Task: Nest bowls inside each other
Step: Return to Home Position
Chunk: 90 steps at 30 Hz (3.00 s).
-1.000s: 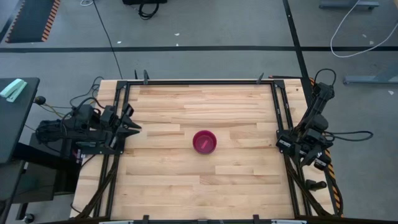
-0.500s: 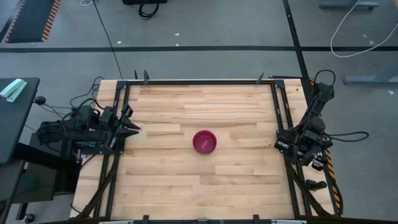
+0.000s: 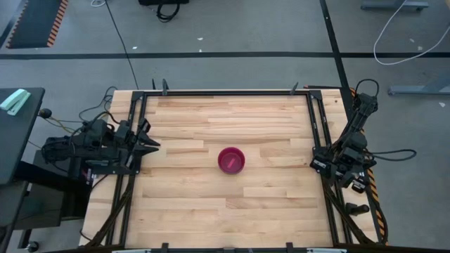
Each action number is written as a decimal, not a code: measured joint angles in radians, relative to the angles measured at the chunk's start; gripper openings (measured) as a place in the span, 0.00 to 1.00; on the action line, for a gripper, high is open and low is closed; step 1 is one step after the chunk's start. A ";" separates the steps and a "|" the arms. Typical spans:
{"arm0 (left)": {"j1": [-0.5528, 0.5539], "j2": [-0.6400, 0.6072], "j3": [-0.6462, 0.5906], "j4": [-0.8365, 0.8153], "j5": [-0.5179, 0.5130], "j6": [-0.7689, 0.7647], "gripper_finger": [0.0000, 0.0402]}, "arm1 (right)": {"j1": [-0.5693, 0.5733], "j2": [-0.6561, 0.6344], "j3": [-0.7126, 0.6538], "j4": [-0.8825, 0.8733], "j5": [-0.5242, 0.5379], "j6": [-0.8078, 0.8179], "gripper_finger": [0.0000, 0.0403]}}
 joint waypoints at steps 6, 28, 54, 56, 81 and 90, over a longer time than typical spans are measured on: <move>0.000 -0.016 -0.056 0.035 -0.003 0.005 0.20 | 0.000 0.000 0.000 -0.013 0.000 -0.002 0.23; 0.000 -0.152 -0.350 0.477 0.024 0.048 0.22 | 0.000 0.001 0.000 -0.013 0.001 0.000 0.23; 0.001 -0.152 -0.408 0.427 0.023 0.064 0.21 | 0.000 0.000 0.000 -0.147 -0.012 0.001 0.23; 0.001 -0.152 -0.408 0.380 0.023 0.064 0.20 | 0.000 0.000 0.001 -0.195 -0.012 0.004 0.23; 0.001 -0.152 -0.409 0.164 0.019 0.107 0.20 | -0.043 0.000 0.001 -0.729 0.283 -0.023 0.23; 0.003 -0.152 -0.409 0.149 -0.041 0.136 0.22 | -0.245 0.000 0.001 -0.774 0.397 -0.056 0.23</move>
